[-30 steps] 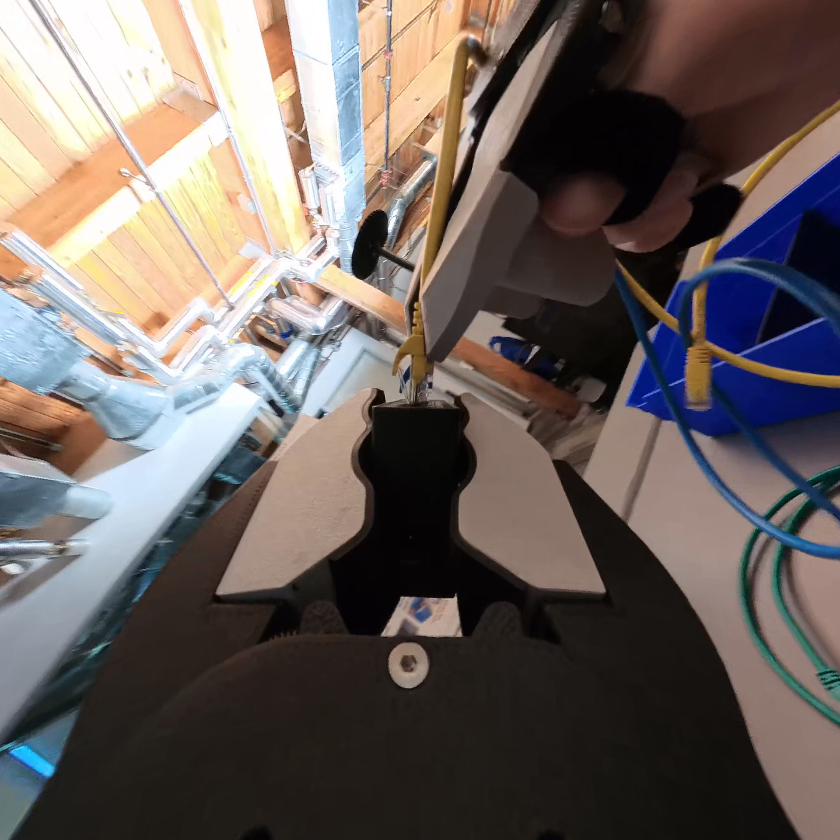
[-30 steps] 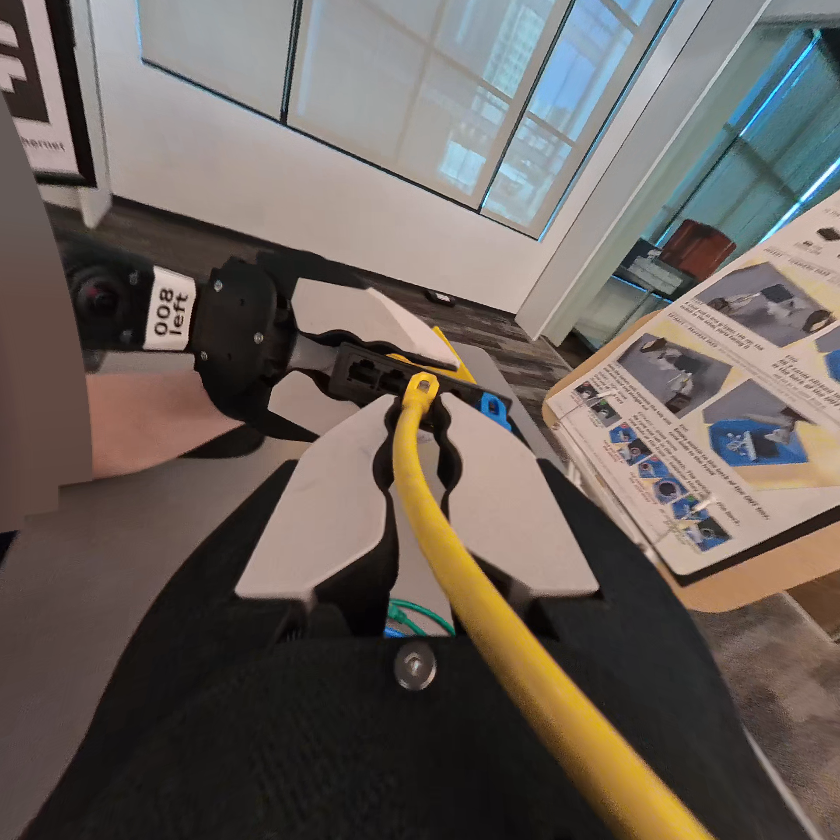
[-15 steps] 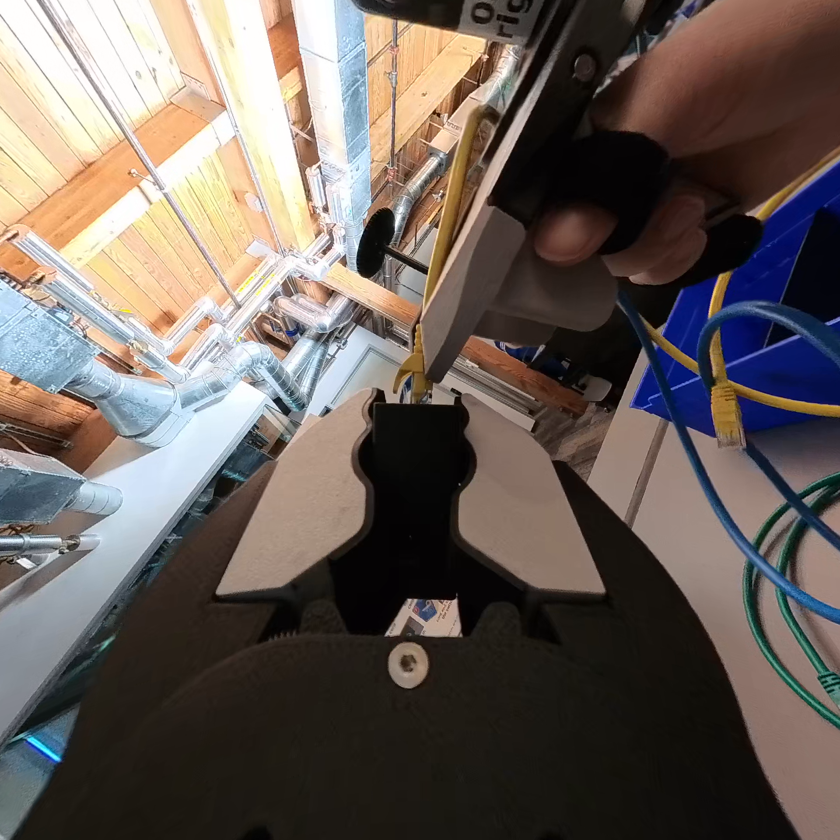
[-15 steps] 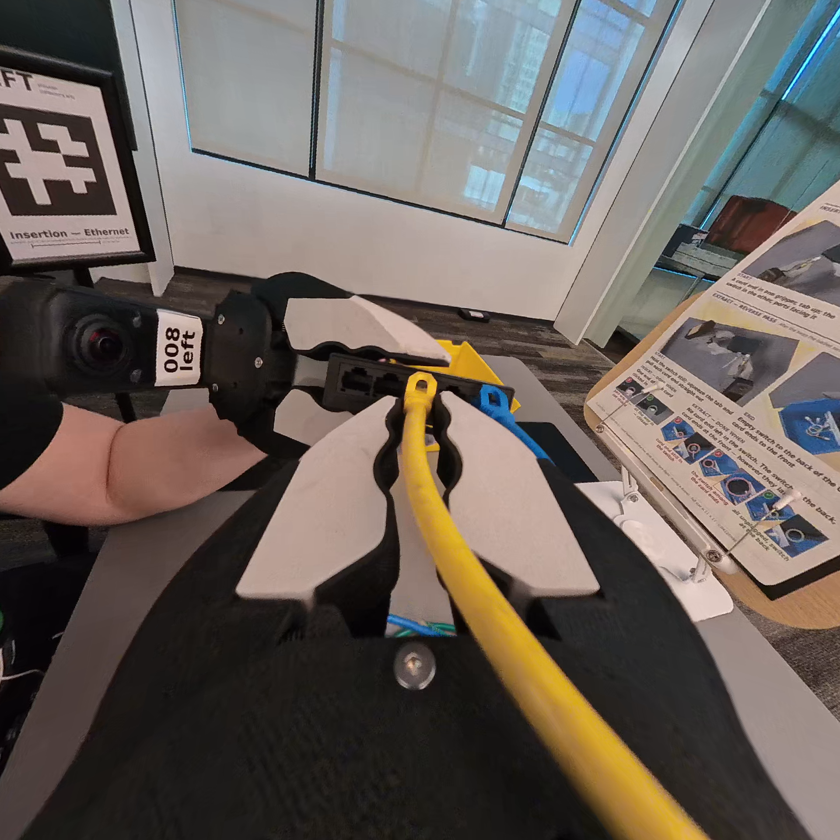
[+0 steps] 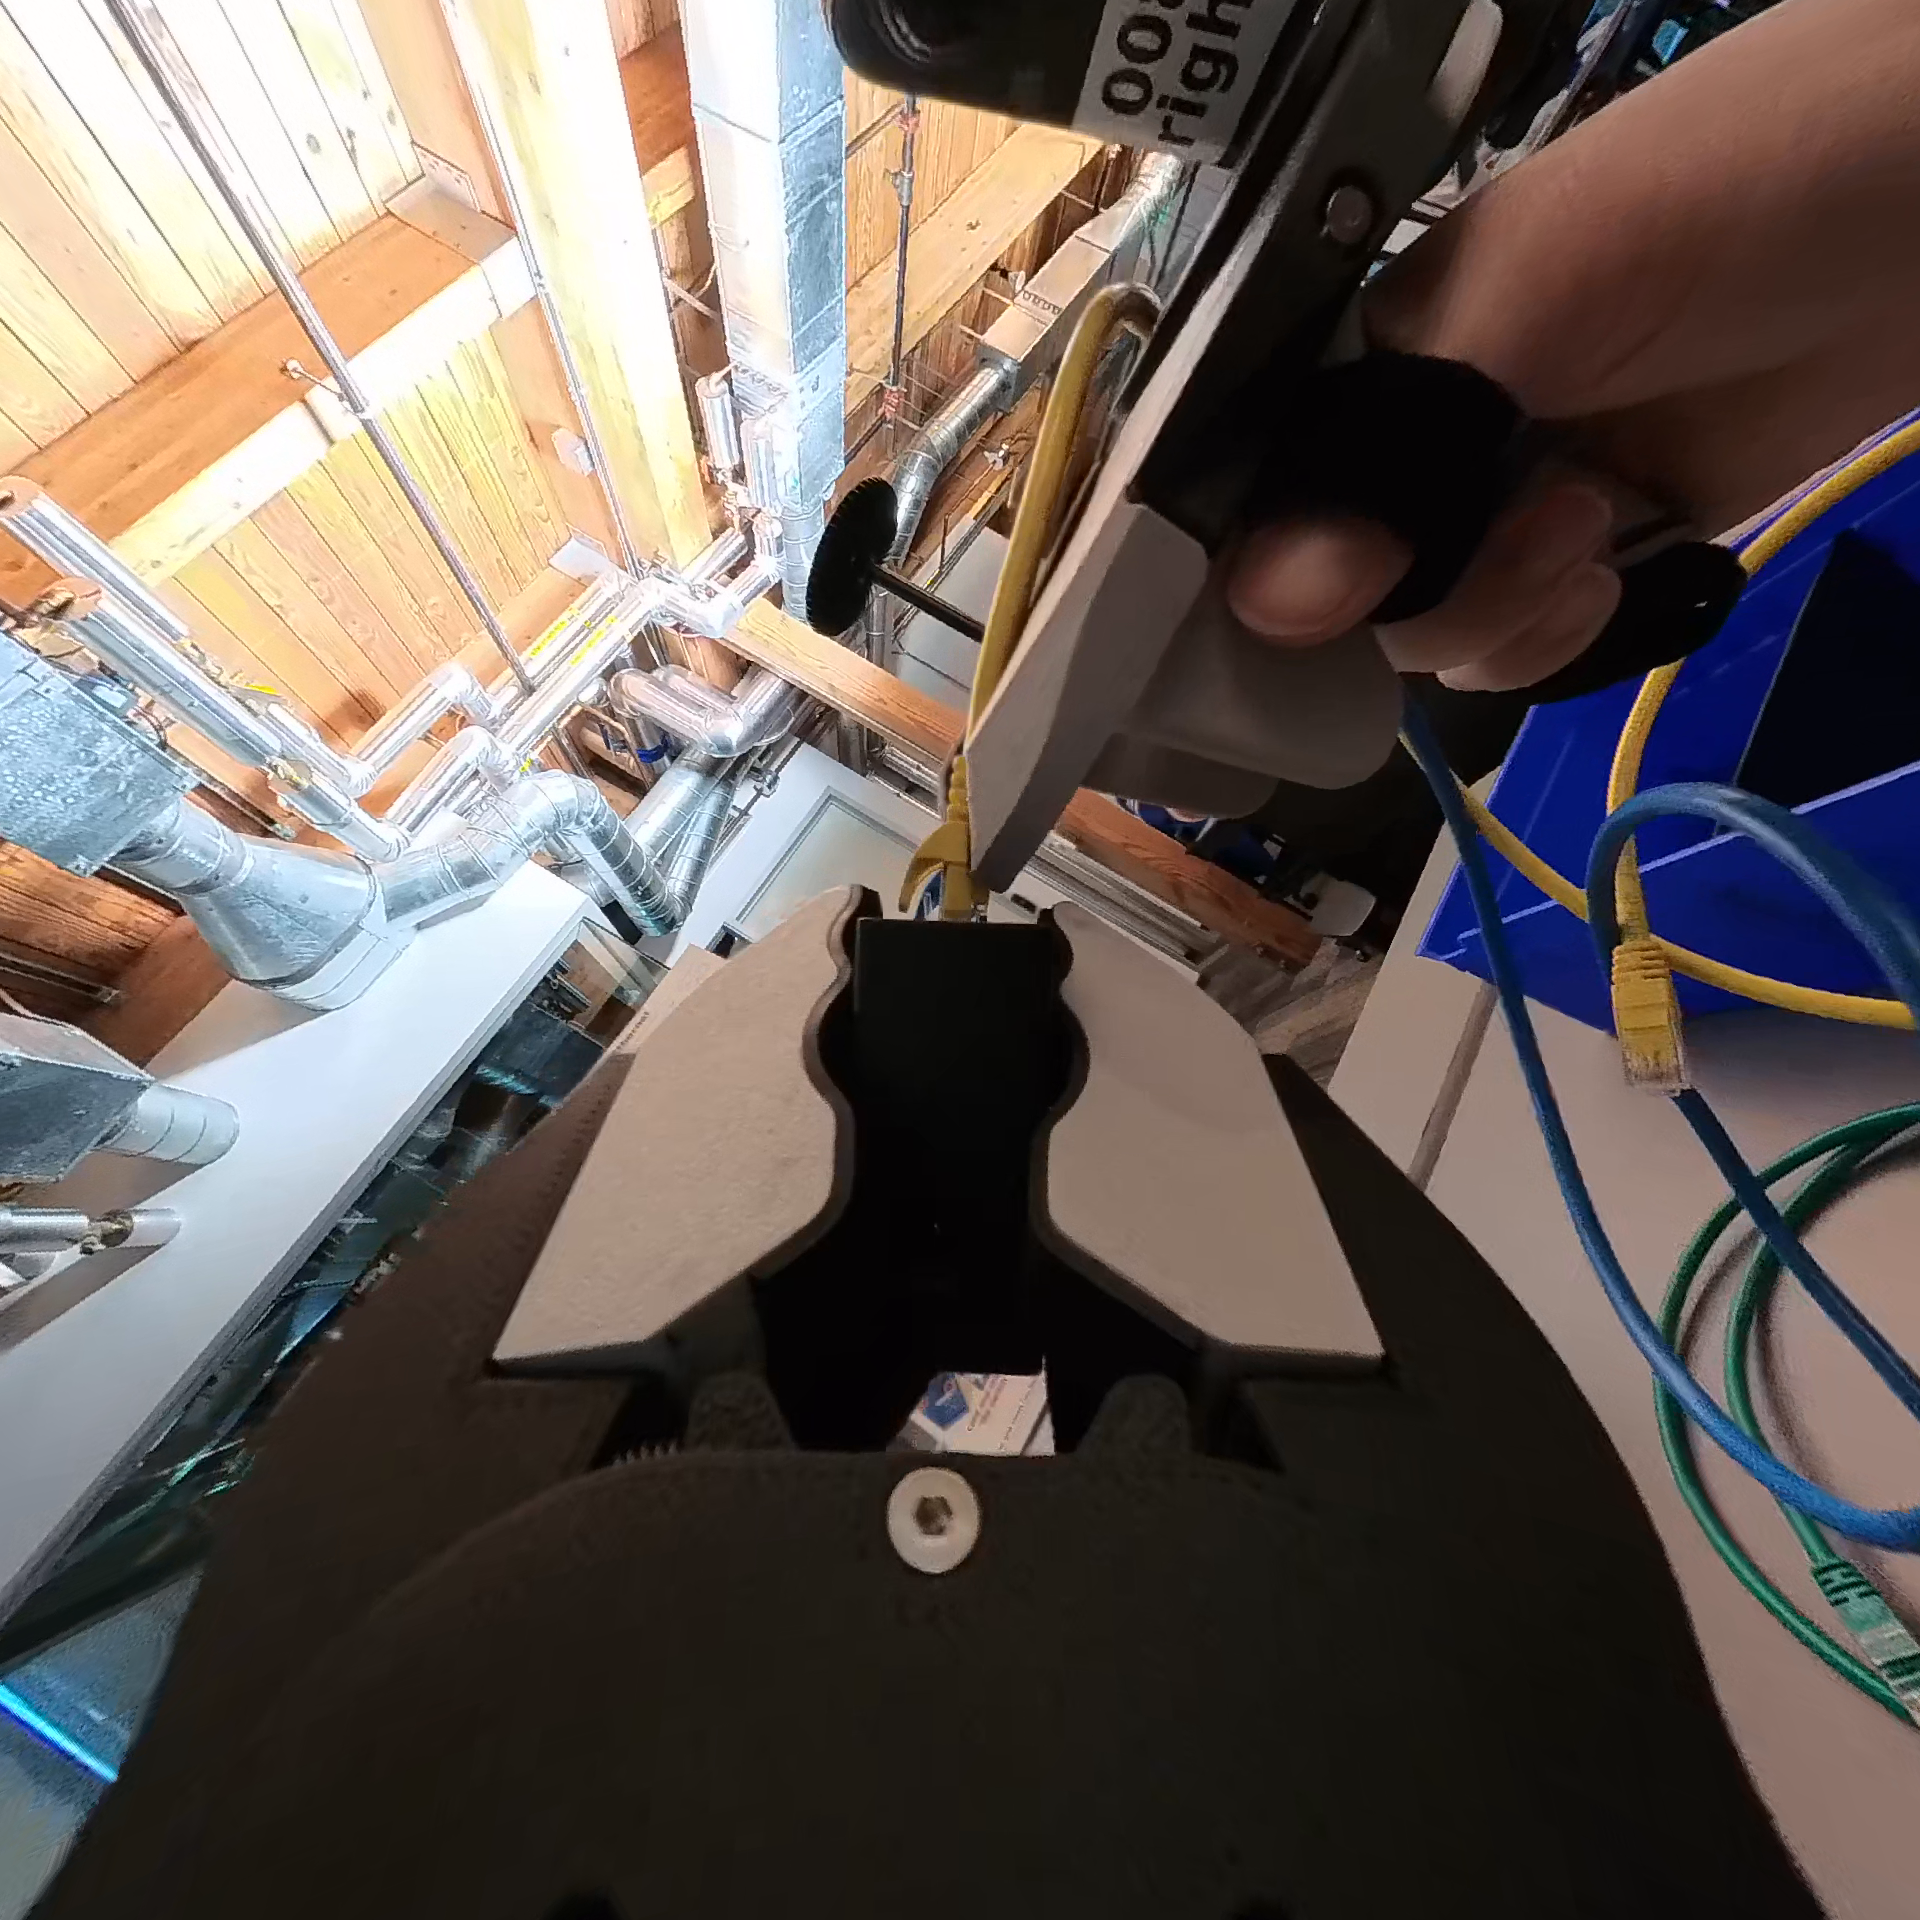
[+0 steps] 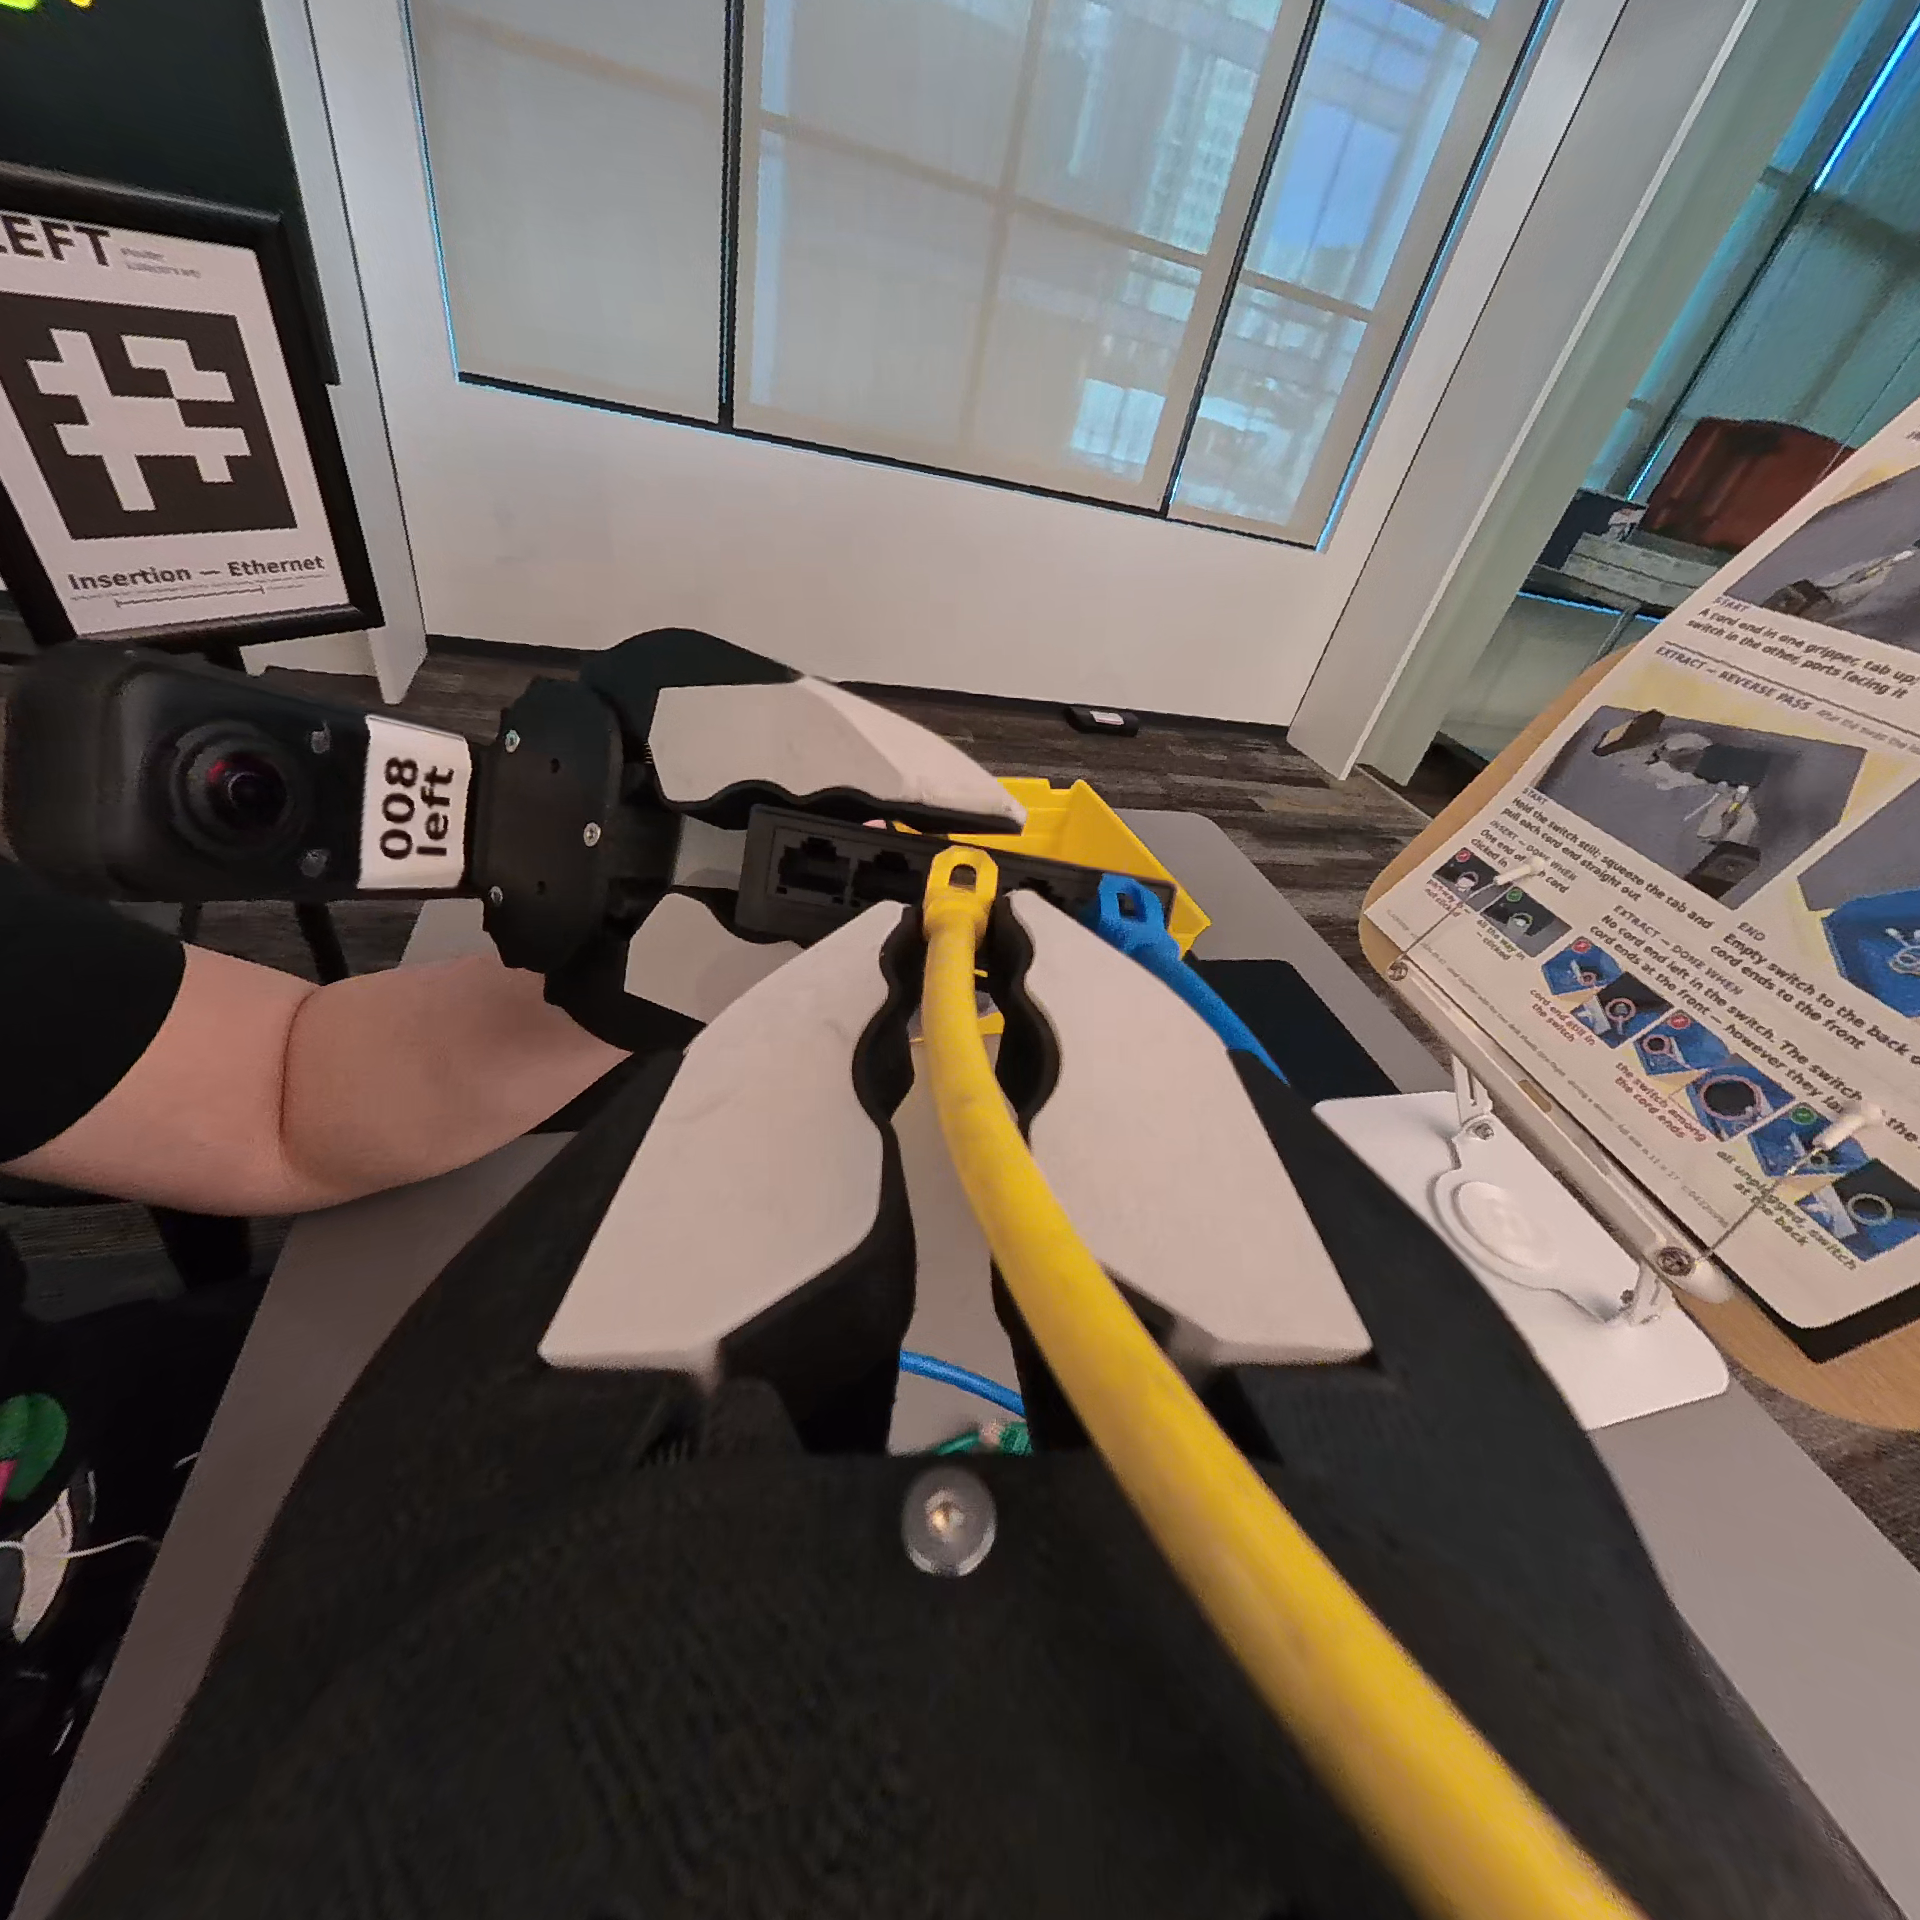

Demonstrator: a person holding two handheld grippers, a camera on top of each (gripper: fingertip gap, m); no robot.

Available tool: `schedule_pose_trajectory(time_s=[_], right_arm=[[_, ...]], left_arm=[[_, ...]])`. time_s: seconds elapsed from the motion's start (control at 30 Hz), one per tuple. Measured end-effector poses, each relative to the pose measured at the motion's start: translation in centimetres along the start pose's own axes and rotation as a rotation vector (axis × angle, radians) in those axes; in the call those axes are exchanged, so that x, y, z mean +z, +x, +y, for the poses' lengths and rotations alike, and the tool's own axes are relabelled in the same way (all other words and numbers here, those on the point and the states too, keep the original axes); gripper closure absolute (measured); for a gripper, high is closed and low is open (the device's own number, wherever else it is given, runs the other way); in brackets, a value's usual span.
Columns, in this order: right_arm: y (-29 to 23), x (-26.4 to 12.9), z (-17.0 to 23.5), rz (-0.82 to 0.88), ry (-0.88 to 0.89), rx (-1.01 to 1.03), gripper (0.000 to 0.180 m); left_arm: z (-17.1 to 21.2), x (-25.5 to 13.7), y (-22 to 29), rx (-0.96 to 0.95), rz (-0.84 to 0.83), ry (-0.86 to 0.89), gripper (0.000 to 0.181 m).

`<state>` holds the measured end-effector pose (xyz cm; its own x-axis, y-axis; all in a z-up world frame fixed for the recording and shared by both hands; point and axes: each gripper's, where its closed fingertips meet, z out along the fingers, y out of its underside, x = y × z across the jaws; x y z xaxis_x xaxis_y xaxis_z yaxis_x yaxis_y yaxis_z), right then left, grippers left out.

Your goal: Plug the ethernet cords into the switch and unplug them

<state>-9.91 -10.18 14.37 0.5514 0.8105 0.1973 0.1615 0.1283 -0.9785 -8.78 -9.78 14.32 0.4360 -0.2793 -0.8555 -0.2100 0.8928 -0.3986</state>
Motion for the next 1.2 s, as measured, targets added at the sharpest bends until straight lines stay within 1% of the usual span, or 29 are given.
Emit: schedule_pose_trajectory(time_s=[0.07,0.1,0.13,0.27,0.37,0.4,0.47,0.5,0.53,0.57,0.7,0.8,0.9,1.0,1.2], right_arm=[[0.1,0.0,0.1,0.003,-0.007,0.007,0.166],[0.1,0.0,0.2,0.006,-0.015,0.010,0.166],[0.1,0.0,0.3,0.007,-0.021,0.014,0.166],[0.2,0.0,0.3,0.019,-0.028,0.023,0.166],[0.5,0.4,0.4,0.043,-0.022,0.006,0.166],[0.6,0.6,0.3,0.063,-0.015,-0.015,0.166],[0.9,0.8,-0.1,0.120,-0.022,-0.080,0.166],[0.8,0.8,-0.3,0.153,-0.032,-0.131,0.166],[0.7,0.6,-0.6,0.184,-0.037,-0.186,0.166],[0.4,0.4,-1.1,0.214,-0.032,-0.236,0.166],[-0.6,0.3,-2.9,0.374,-0.007,-0.478,0.166],[-1.2,0.6,-3.6,0.426,0.015,-0.557,0.166],[-1.6,0.8,-3.7,0.421,0.033,-0.554,0.166],[-1.4,0.9,-3.7,0.442,0.029,-0.541,0.166],[-1.8,0.8,-3.5,0.386,0.020,-0.456,0.166]], left_arm=[[0.1,0.0,0.1,-0.010,0.005,0.002,0.154],[0.1,0.0,0.2,-0.013,0.008,0.001,0.150],[0.1,0.1,0.2,-0.016,0.009,0.001,0.154],[0.2,0.2,0.3,-0.041,0.009,0.001,0.151],[0.8,0.2,0.0,-0.011,-0.014,-0.010,0.149],[1.1,0.2,-0.3,0.003,-0.027,-0.016,0.152],[1.5,0.3,-0.7,-0.008,-0.039,-0.033,0.152],[1.4,0.3,-0.9,-0.007,-0.057,-0.035,0.148],[1.2,0.3,-1.2,-0.001,-0.094,-0.026,0.151],[0.9,0.3,-1.6,-0.002,-0.134,-0.021,0.151],[0.7,0.0,-3.3,-0.091,-0.212,-0.032,0.146],[0.7,-0.4,-4.1,-0.083,-0.254,-0.045,0.143],[1.5,-0.4,-4.8,-0.022,-0.296,-0.107,0.139],[2.3,-0.5,-5.1,0.040,-0.316,-0.160,0.146],[1.9,-0.8,-4.7,0.128,-0.299,-0.157,0.151]])
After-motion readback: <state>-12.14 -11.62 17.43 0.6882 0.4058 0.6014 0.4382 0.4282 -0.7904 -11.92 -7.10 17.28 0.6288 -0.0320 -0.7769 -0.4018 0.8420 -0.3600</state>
